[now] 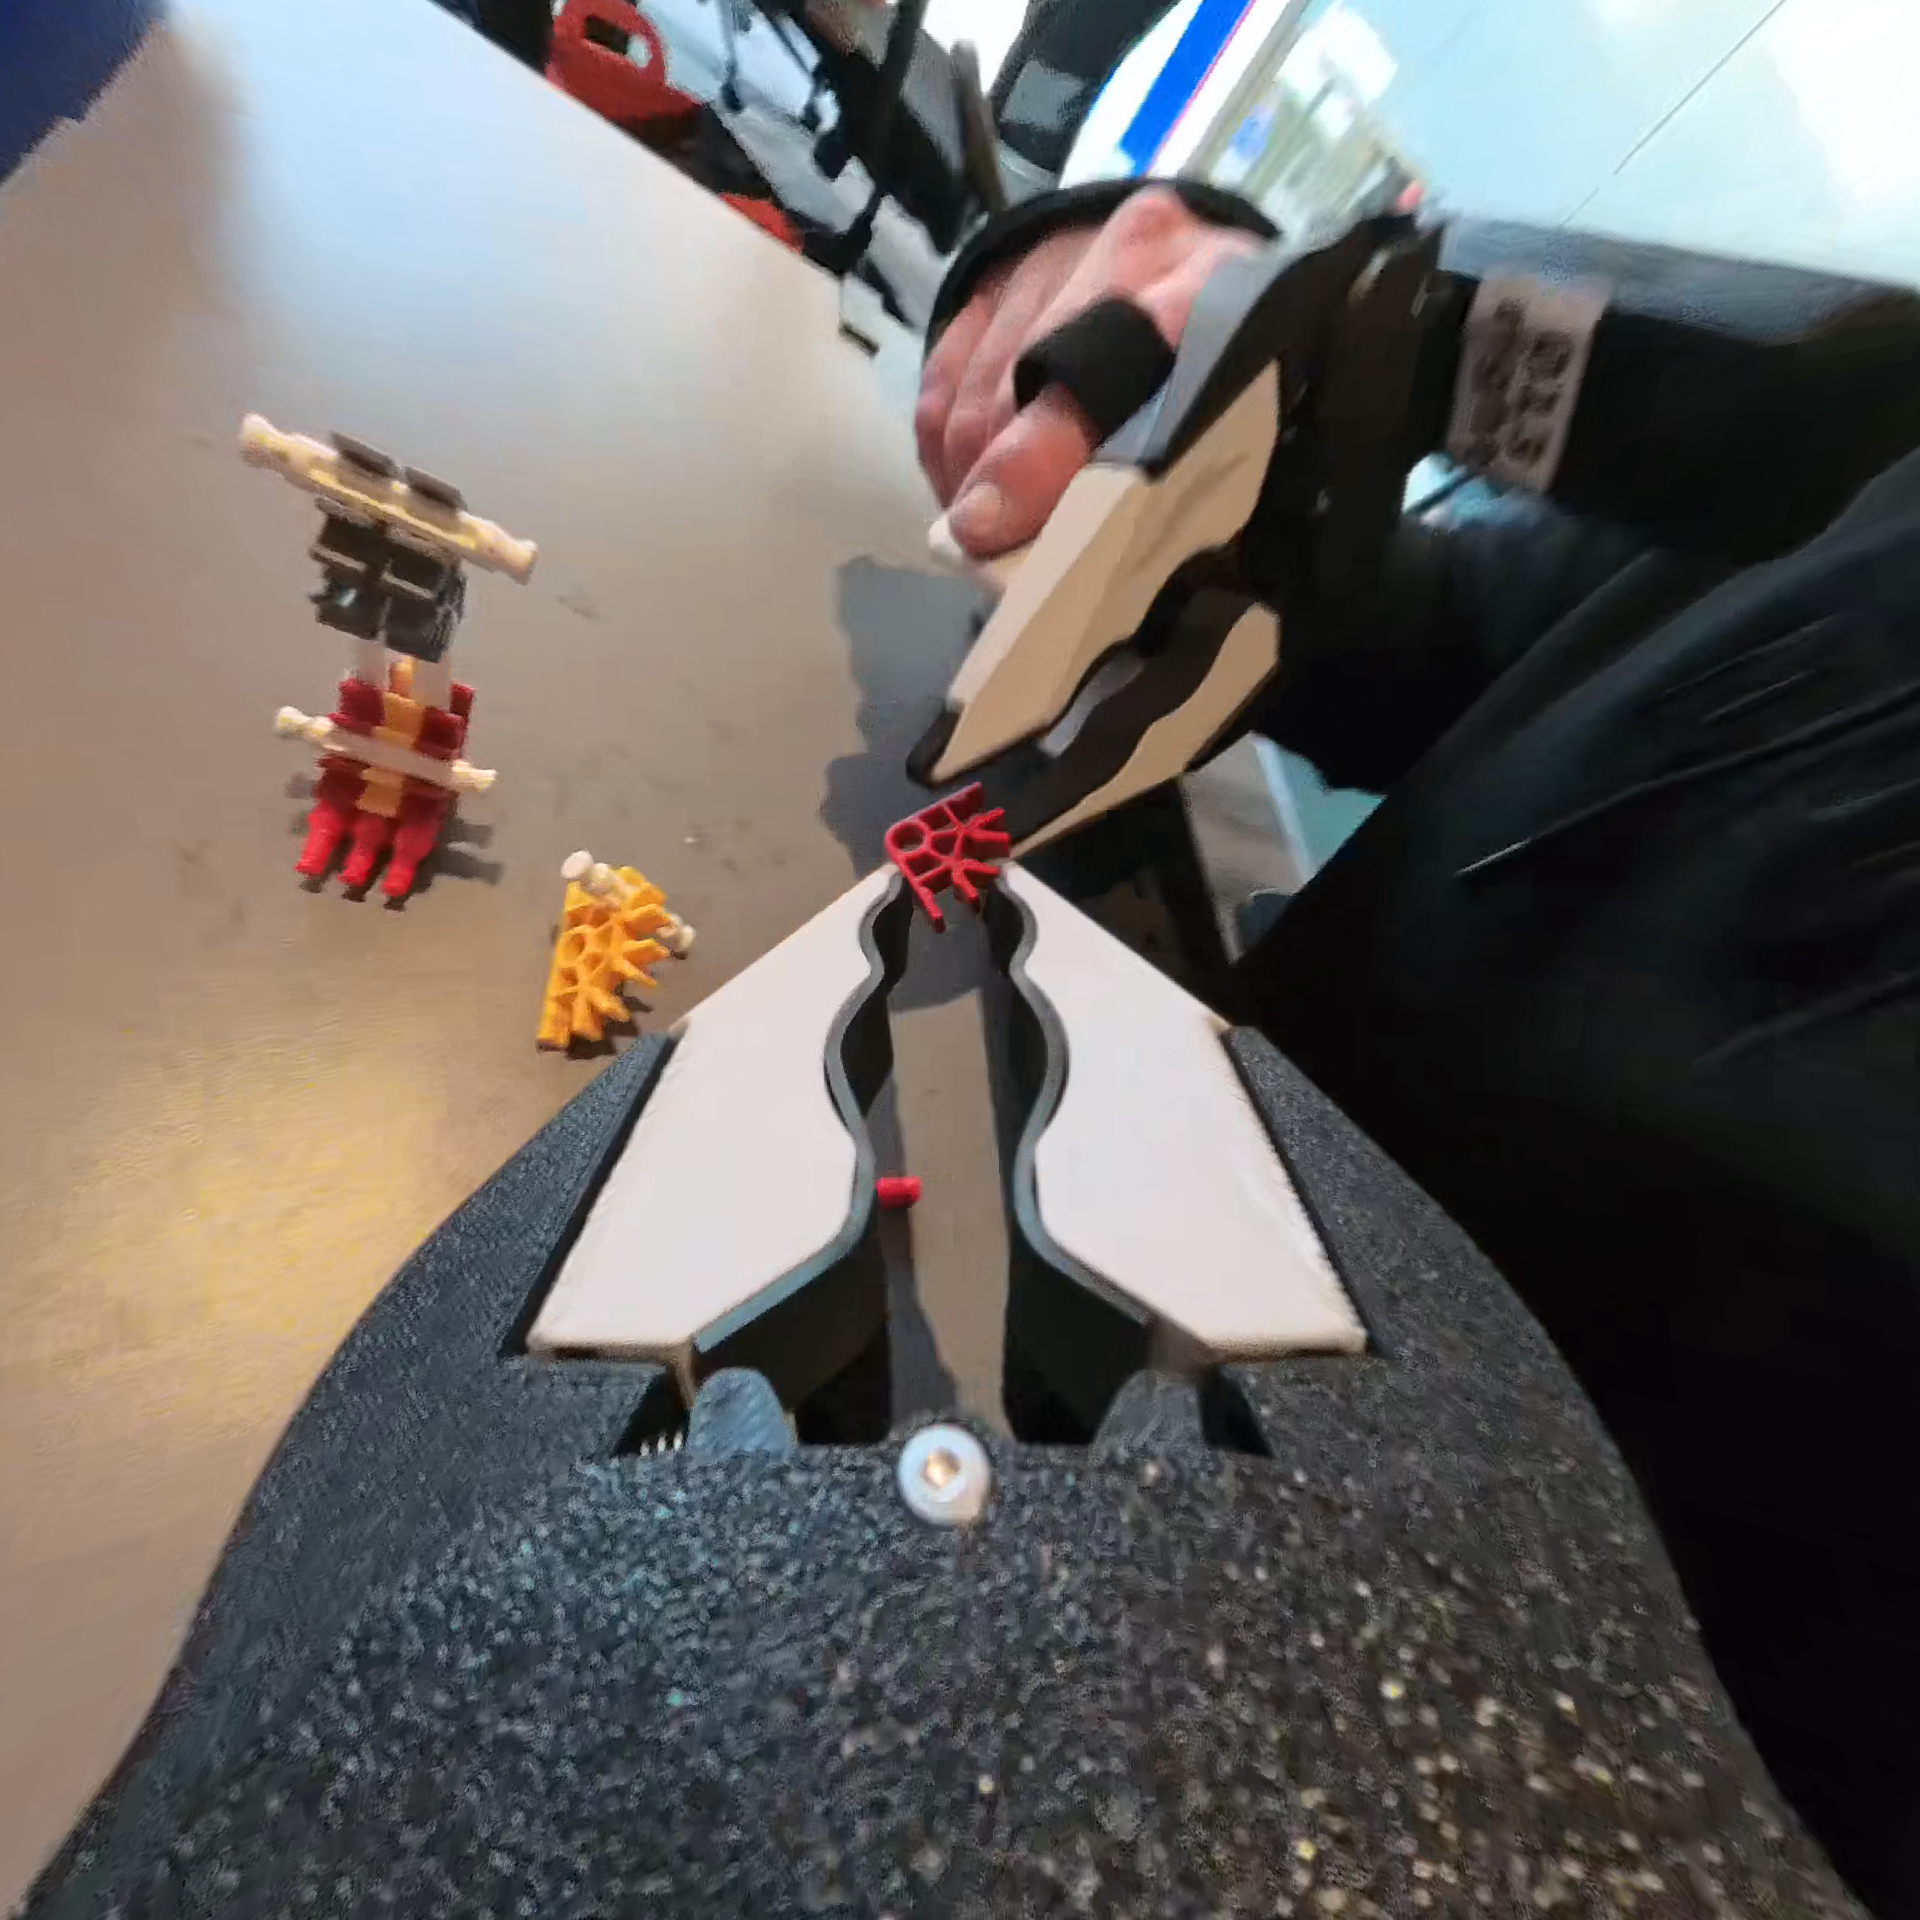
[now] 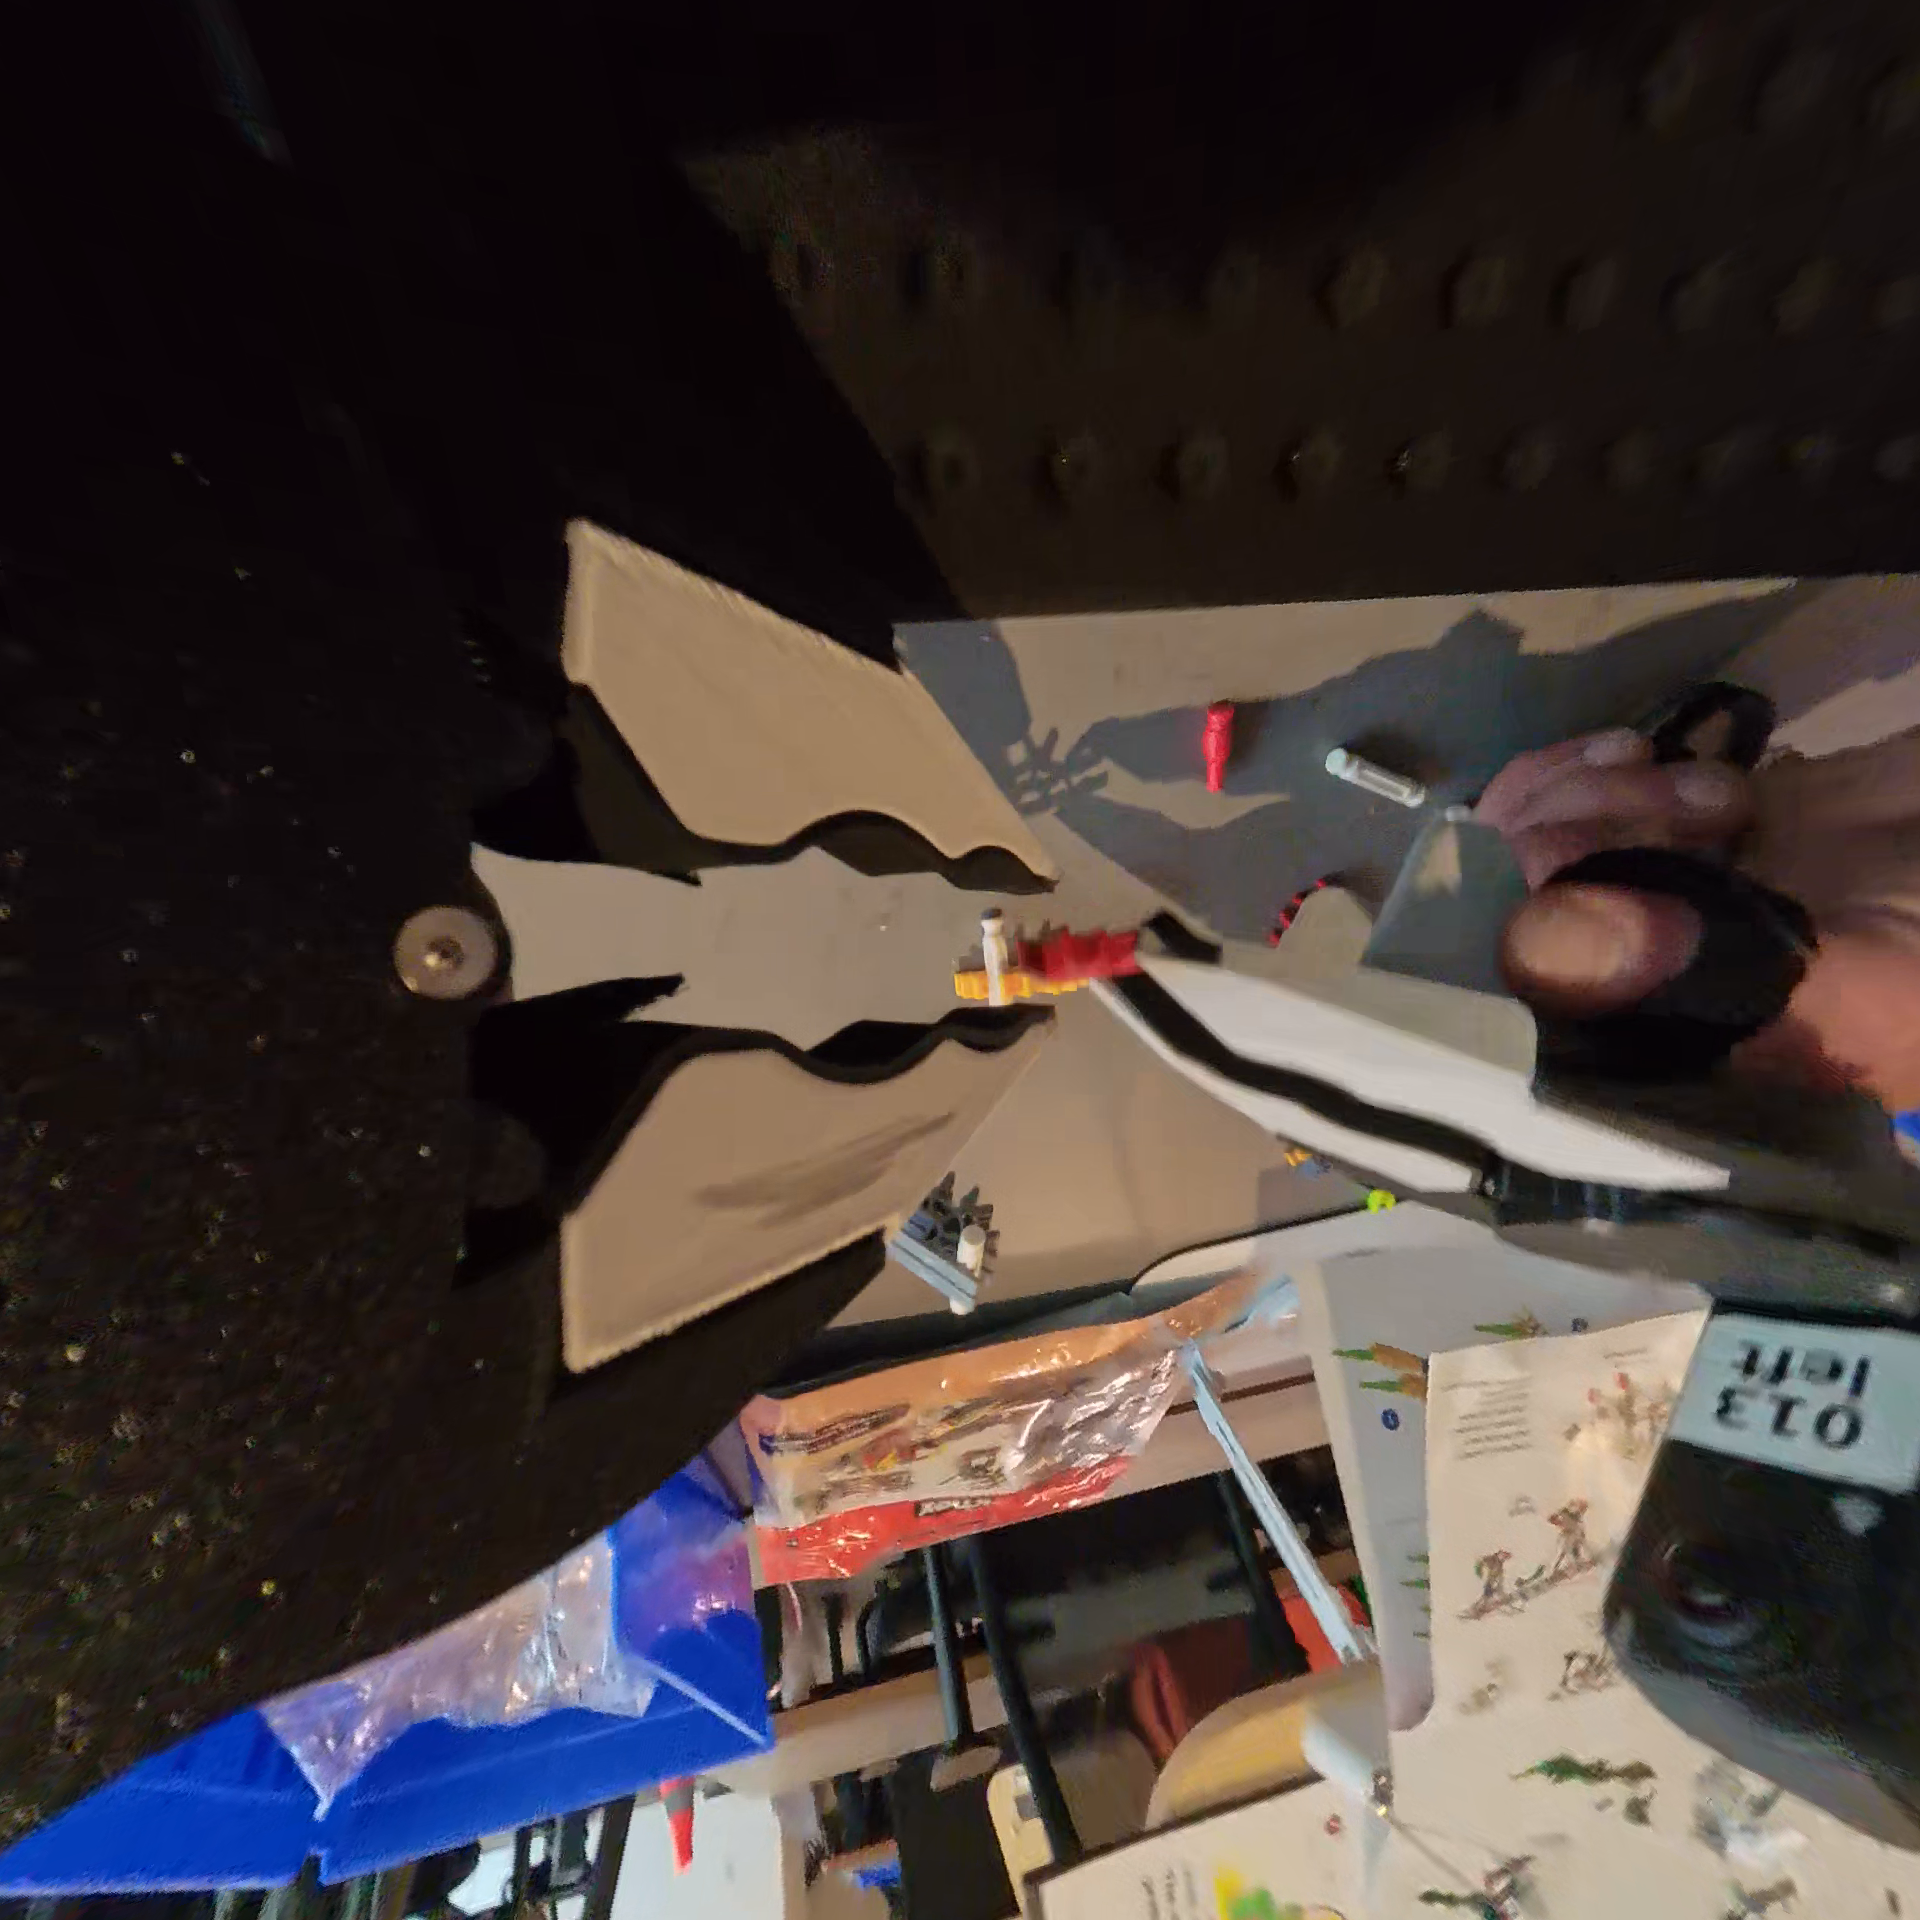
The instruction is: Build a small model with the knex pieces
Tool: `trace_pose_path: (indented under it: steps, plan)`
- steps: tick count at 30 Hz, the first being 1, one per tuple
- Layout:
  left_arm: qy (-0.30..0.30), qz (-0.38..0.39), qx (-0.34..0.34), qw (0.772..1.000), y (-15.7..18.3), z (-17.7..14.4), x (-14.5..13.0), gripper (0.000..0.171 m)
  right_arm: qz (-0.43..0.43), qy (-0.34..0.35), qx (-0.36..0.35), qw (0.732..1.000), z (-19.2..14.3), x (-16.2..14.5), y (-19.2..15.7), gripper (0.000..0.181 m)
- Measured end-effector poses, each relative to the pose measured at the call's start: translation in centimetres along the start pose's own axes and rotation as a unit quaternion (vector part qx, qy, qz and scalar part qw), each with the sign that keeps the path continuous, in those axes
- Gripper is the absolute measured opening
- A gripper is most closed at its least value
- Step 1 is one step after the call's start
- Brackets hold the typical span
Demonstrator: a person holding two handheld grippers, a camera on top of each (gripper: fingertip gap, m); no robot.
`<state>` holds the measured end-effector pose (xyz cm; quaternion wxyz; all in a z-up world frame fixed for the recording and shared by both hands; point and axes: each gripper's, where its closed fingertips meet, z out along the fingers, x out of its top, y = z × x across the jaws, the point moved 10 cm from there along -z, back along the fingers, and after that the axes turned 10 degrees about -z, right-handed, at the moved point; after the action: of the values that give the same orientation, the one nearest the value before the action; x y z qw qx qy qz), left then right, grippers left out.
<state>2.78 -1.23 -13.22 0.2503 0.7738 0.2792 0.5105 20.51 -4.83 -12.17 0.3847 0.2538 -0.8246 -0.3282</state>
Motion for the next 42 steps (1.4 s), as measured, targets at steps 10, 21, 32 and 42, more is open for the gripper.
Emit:
trace_pose_path:
  steps: [10, 21, 32, 42]
  plan:
    - [0.025, 0.028, 0.022, 0.999, 0.1, -0.4, 0.6, 0.03, 0.094, 0.026, 0.021, 0.995, -0.2, -1.1, 0.5, 0.005]
    - [-0.103, 0.303, 0.289, 0.902, -1.5, 1.4, -0.6, 0.02, 0.245, -0.035, 0.107, 0.963, 1.9, -4.3, 0.5, 0.005]
    - [-0.065, 0.213, 0.186, 0.957, -1.1, 0.6, 1.5, 0.005, 0.296, 0.004, 0.168, 0.94, 2.9, -4.9, 0.8, 0.005]
    - [-0.123, 0.237, 0.171, 0.948, -1.6, 2.5, 1.7, 0.006, 0.293, -0.001, 0.193, 0.937, 3.2, -5.2, 1.0, 0.005]
